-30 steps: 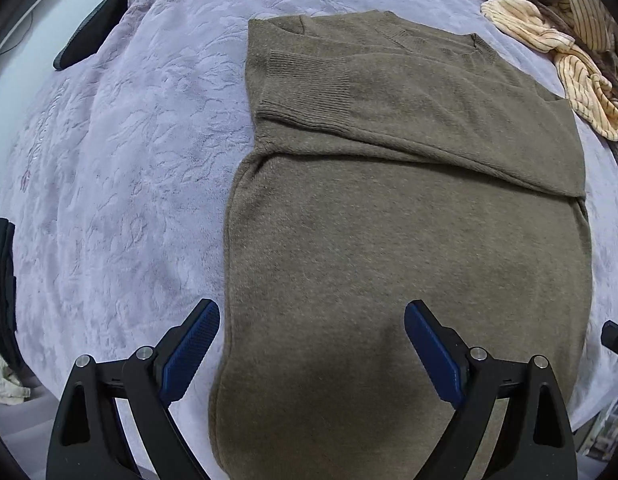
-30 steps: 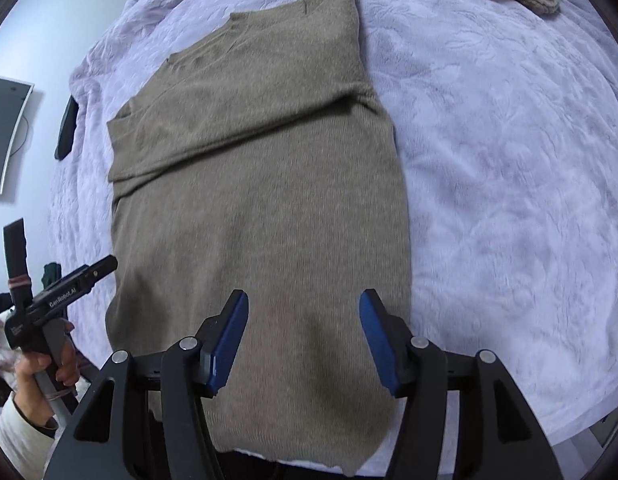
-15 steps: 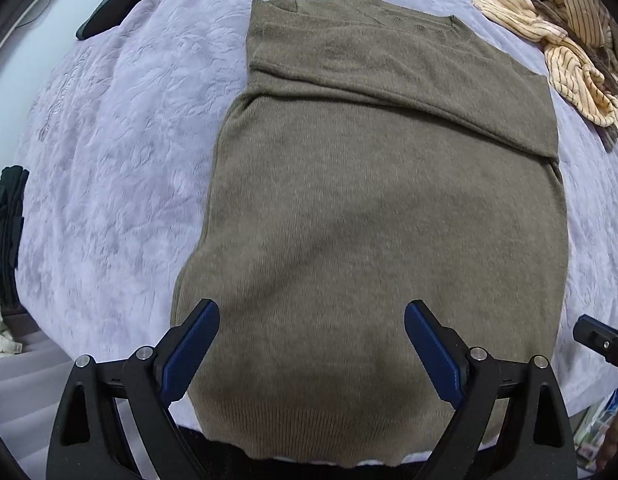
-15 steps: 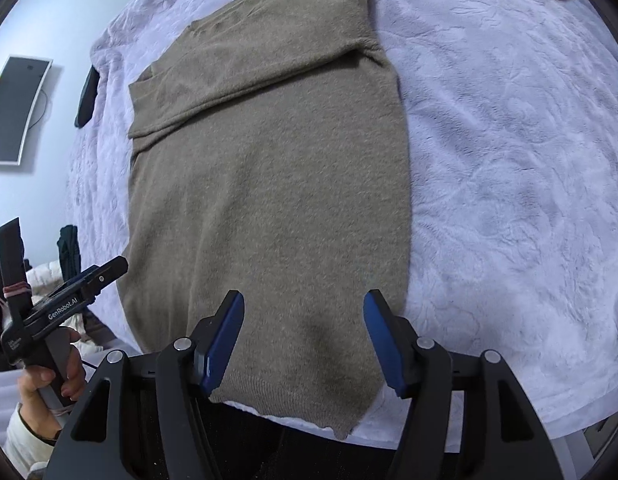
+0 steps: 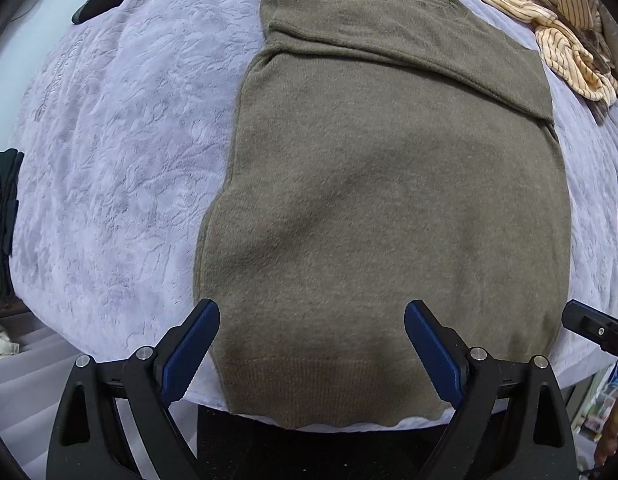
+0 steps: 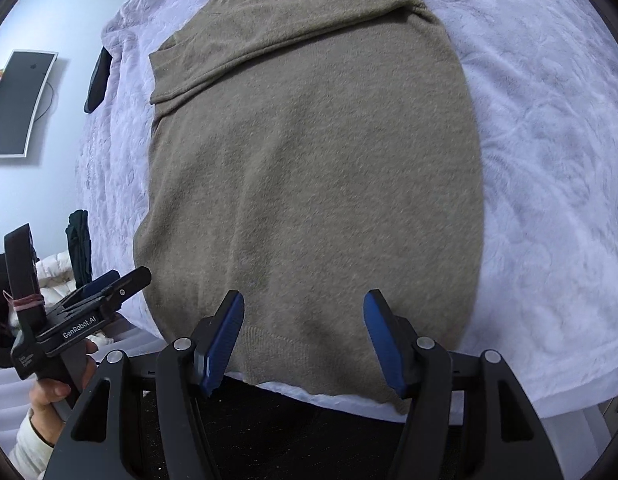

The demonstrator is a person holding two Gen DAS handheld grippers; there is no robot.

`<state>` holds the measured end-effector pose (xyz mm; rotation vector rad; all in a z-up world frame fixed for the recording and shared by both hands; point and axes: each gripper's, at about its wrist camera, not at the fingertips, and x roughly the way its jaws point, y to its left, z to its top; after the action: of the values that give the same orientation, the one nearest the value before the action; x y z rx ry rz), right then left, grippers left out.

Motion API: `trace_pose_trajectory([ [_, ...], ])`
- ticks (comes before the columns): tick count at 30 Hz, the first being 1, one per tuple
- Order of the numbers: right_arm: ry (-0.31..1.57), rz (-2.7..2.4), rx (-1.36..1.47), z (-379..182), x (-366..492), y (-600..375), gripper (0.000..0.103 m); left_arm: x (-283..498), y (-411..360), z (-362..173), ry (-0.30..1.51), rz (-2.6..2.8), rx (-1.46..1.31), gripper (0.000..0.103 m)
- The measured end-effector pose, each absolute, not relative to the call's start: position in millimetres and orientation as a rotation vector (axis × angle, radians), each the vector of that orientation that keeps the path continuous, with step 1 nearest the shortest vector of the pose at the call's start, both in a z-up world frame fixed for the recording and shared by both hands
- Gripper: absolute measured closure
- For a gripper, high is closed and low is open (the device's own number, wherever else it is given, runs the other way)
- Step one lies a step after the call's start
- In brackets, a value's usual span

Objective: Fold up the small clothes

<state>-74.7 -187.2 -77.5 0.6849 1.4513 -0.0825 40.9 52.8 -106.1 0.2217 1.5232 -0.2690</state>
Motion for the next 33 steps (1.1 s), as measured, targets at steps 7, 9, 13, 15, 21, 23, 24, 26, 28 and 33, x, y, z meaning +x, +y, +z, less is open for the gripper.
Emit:
trace_pose_trajectory([
  [7, 1.462, -0.152, 0.701, -83.7, -96.1, -159.3, 0.037, 31.2, 87.8, -123.0, 1.547, -0.299, 0.213, 0.009],
  [9, 1.462, -0.172, 0.720, -86.4, -105.2, -154.3, 0.037, 28.0, 98.1, -125.2, 1.546, -0.322, 0.191, 0.009],
  [13, 1.453, -0.211, 0.754, -88.4, -123.8, -148.7, 0.037, 23.0, 127.0, -133.4, 1.592, -0.358, 0.080, 0.009],
  [15, 1.448, -0.227, 0.769, -89.5, -132.3, -147.6, 0.037, 20.8, 138.1, -138.8, 1.613, -0.370, 0.066, 0.009],
  [21, 1.425, -0.287, 0.814, -92.0, -156.6, -151.4, 0.037, 10.8, 152.5, -151.9, 1.671, -0.476, 0.013, 0.009],
  [23, 1.421, -0.306, 0.831, -93.4, -163.8, -154.3, 0.037, 9.8, 151.2, -156.8, 1.677, -0.499, 0.001, 0.009],
  [24, 1.420, -0.314, 0.837, -94.2, -166.5, -155.5, 0.037, 10.3, 149.7, -157.5, 1.673, -0.503, 0.005, 0.009],
  [26, 1.417, -0.337, 0.846, -96.3, -173.1, -159.6, 0.037, 12.7, 145.1, -159.8, 1.663, -0.512, 0.002, 0.009],
  [28, 1.405, -0.354, 0.864, -98.4, -177.8, -166.6, 0.037, 17.1, 141.4, -161.0, 1.657, -0.526, -0.014, 0.009],
  [33, 1.374, -0.407, 0.936, -107.3, -181.8, -191.1, 0.037, 29.8, 135.1, -161.1, 1.660, -0.540, -0.043, 0.009],
])
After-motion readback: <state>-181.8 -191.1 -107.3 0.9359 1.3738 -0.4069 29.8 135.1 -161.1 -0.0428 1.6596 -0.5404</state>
